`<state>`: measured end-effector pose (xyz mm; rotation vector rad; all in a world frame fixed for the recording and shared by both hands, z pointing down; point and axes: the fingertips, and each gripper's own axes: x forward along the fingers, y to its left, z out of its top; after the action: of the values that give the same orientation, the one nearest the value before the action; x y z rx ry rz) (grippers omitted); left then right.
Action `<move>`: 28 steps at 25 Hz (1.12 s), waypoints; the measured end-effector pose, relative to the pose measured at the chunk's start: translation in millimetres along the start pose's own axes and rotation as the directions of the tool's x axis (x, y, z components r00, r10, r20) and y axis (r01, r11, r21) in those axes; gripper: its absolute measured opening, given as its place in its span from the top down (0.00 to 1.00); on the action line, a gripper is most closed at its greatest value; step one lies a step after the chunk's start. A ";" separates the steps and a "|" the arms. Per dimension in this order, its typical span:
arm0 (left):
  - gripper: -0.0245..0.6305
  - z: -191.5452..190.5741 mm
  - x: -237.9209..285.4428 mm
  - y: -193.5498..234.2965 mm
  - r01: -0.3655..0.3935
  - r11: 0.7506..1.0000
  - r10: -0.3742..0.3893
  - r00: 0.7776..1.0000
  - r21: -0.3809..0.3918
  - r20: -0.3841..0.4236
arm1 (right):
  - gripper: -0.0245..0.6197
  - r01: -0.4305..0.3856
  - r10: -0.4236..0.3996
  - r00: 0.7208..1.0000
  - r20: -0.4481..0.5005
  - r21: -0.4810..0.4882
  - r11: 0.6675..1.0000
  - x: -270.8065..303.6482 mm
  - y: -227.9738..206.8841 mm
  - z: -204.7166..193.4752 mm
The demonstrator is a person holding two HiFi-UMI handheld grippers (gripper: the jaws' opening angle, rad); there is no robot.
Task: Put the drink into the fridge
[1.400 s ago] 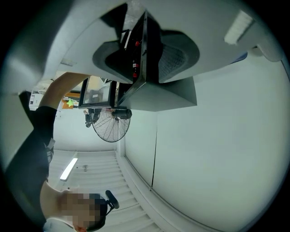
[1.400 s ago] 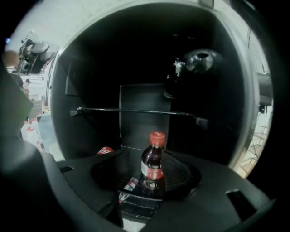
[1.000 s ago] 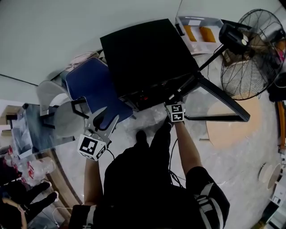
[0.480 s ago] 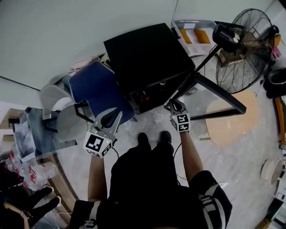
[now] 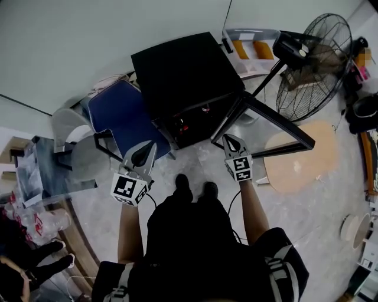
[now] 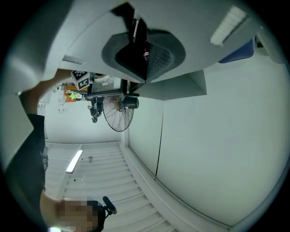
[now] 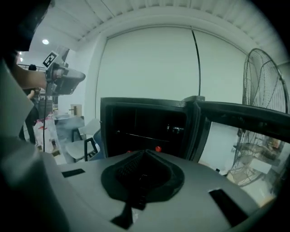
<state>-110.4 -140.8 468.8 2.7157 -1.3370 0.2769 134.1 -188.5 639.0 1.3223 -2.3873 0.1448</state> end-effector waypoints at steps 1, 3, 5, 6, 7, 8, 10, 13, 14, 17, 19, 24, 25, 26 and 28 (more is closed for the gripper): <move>0.96 0.6 -0.6 -5.0 -0.006 1.000 0.006 1.000 -0.003 -0.002 | 0.96 -0.007 0.007 1.000 -0.004 0.005 1.000 -7.4 0.5 1.1; 0.96 1.0 -1.1 -15.6 -0.016 1.000 0.015 1.000 -0.002 -0.009 | 0.96 -0.025 0.025 1.000 -0.008 0.007 1.000 -21.7 2.7 3.9; 0.96 0.3 -1.5 -26.0 -0.022 1.000 0.022 1.000 0.012 -0.023 | 0.96 -0.042 0.042 0.999 0.002 0.003 0.999 -34.8 4.3 8.4; 0.96 -0.2 -1.9 -30.6 -0.025 1.000 0.025 0.999 0.018 -0.029 | 0.96 -0.049 0.049 0.999 0.006 -0.008 0.999 -40.9 4.8 10.4; 0.96 -0.4 -2.4 -34.6 -0.029 0.999 0.030 0.999 0.022 -0.034 | 0.96 -0.056 0.056 0.998 0.008 -0.028 0.998 -46.5 5.4 12.3; 0.96 -0.2 -3.0 -38.2 -0.035 0.999 0.035 0.999 0.023 -0.036 | 0.96 -0.065 0.065 0.998 0.008 -0.055 0.996 -51.7 6.0 14.0; 0.96 1.6 -3.5 -44.5 -0.046 0.999 0.047 0.998 0.017 -0.032 | 0.96 -0.088 0.089 0.996 0.005 -0.104 0.991 -60.0 7.1 16.4; 0.96 5.1 -2.2 -54.5 -0.063 0.998 0.063 0.998 -0.005 -0.013 | 0.96 -0.119 0.121 0.993 0.003 -0.137 0.983 -68.3 4.6 14.9; 0.96 6.2 -1.6 -58.8 -0.068 0.998 0.068 0.998 -0.010 -0.007 | 0.96 -0.126 0.128 0.992 0.003 -0.137 0.982 -70.7 3.1 13.4; 0.96 7.0 1.7 -73.3 -0.077 0.997 0.077 0.997 -0.009 -0.006 | 0.96 -0.149 0.151 0.988 0.009 -0.113 0.982 -78.8 -1.2 10.3; 0.96 6.4 5.2 -81.9 -0.083 0.997 0.083 0.997 -0.011 -0.009 | 0.96 -0.169 0.171 0.985 0.013 -0.105 0.980 -83.8 -3.2 8.5; 0.96 5.5 8.2 -104.2 -0.098 0.995 0.098 0.995 0.004 -0.021 | 0.96 -0.230 0.233 0.972 0.025 -0.092 0.969 -99.7 -4.4 4.0; 0.96 5.0 7.9 -108.4 -0.102 0.995 0.102 0.995 0.007 -0.023 | 0.96 -0.234 0.238 0.971 0.027 -0.089 0.968 -102.6 -5.7 3.2; 0.96 4.4 7.5 -112.1 -0.106 0.994 0.107 0.994 0.009 -0.025 | 0.96 -0.238 0.241 0.970 0.030 -0.086 0.967 -105.1 -7.2 2.2; 0.96 2.6 6.8 -117.9 -0.117 0.993 0.117 0.993 0.007 -0.027 | 0.96 -0.242 0.246 0.969 0.032 -0.085 0.966 -108.9 -10.5 -0.5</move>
<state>-12.5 -74.7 466.4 2.6318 -1.4923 0.3270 194.1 -108.1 595.2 1.0013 -2.5571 0.0891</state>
